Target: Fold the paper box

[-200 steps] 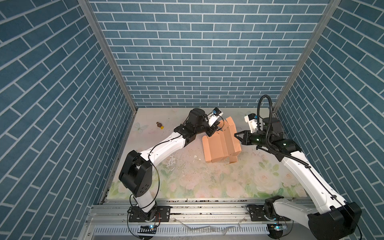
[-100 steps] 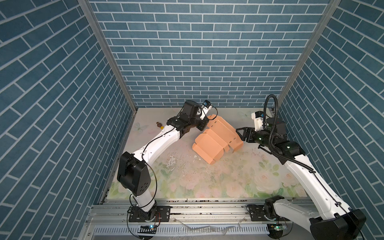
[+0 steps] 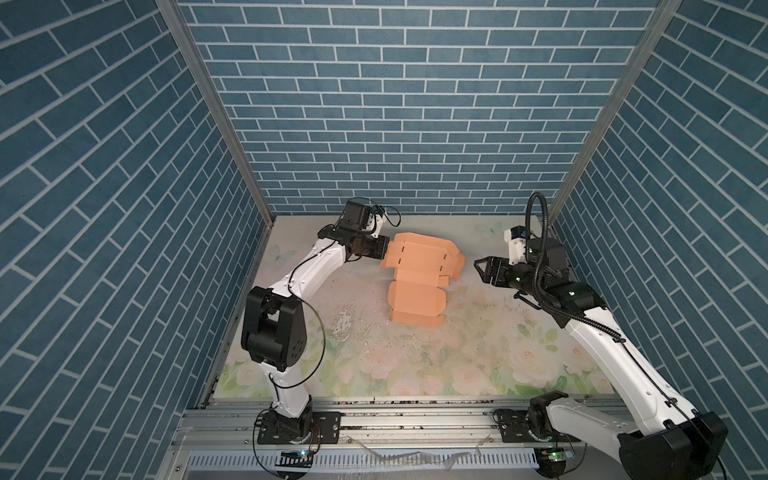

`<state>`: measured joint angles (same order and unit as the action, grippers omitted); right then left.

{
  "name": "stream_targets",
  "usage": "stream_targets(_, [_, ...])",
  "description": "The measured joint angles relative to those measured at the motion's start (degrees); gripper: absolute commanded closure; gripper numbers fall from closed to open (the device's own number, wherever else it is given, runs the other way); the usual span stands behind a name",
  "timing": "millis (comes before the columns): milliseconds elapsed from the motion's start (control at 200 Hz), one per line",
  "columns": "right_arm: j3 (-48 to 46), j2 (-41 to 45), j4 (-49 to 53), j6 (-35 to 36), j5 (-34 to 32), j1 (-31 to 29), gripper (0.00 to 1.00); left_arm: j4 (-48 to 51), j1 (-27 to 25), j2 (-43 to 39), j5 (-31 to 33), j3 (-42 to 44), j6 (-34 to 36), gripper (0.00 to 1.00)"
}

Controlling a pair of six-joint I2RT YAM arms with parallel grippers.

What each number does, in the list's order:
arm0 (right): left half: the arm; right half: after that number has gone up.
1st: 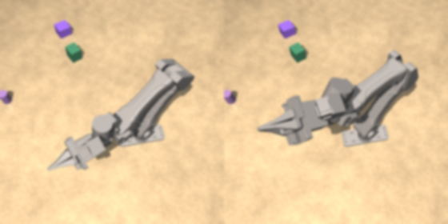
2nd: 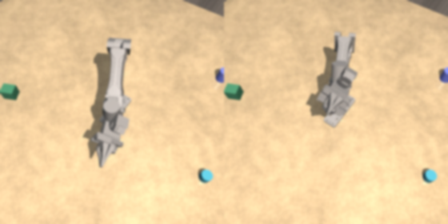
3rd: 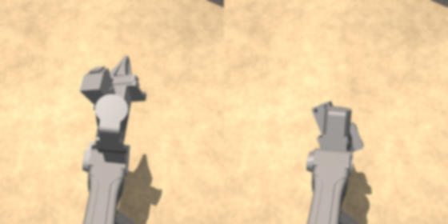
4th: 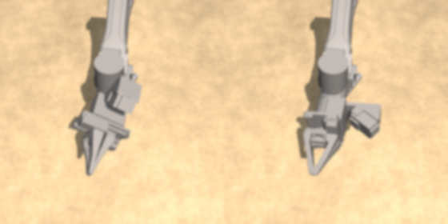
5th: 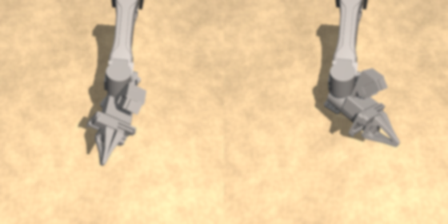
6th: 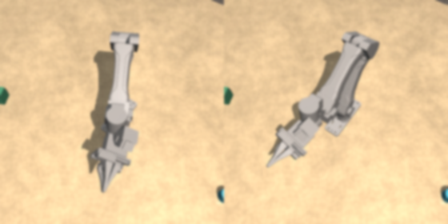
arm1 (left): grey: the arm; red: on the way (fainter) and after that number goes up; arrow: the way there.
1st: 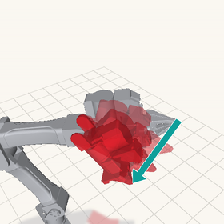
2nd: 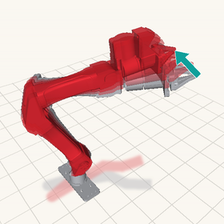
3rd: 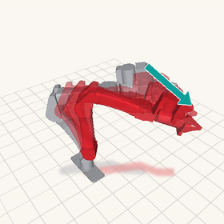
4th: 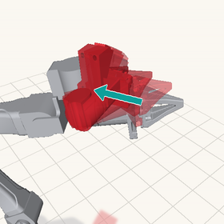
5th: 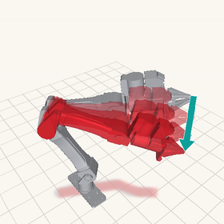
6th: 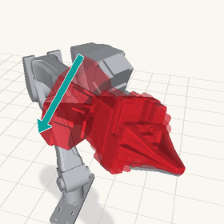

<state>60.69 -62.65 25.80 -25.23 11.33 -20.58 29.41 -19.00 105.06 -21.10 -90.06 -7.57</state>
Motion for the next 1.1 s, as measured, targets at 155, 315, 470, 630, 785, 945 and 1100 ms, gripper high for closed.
stream_targets(155, [0.0, -1.2, 0.9, 0.0, 0.0, -0.1, 0.25, 0.4, 2.2, 3.0, -2.4, 0.2, -3.6, 0.63])
stream_targets(315, [0.0, -4.8, 1.4, 0.0, -0.6, -2.0, 0.25, 1.4, 3.2, 3.2, -2.4, 1.1, -6.2, 0.49])
stream_targets(470, [0.0, -10.3, 1.2, 0.1, -1.6, -5.2, 0.26, 0.3, 3.3, -0.5, -2.1, 4.5, -8.2, 0.45])
stream_targets(630, [0.4, -18.4, 0.7, 0.1, -4.0, -8.4, 0.29, -1.8, 3.3, -6.6, -2.6, 8.7, -10.3, 0.44])
stream_targets(785, [0.4, -24.6, -1.2, 0.0, -5.5, -9.6, 0.32, -2.7, 2.4, -11.0, -2.4, 11.2, -11.1, 0.31])
stream_targets(945, [0.4, -29.9, -4.8, 0.0, -5.8, -9.6, 0.36, -2.7, -0.5, -15.0, -0.8, 13.0, -11.1, 0.23])
stream_targets(1100, [0.4, -34.0, -8.3, -0.7, -5.7, -9.6, 0.40, -4.3, -3.0, -19.5, 0.9, 16.5, -9.8, 0.09])
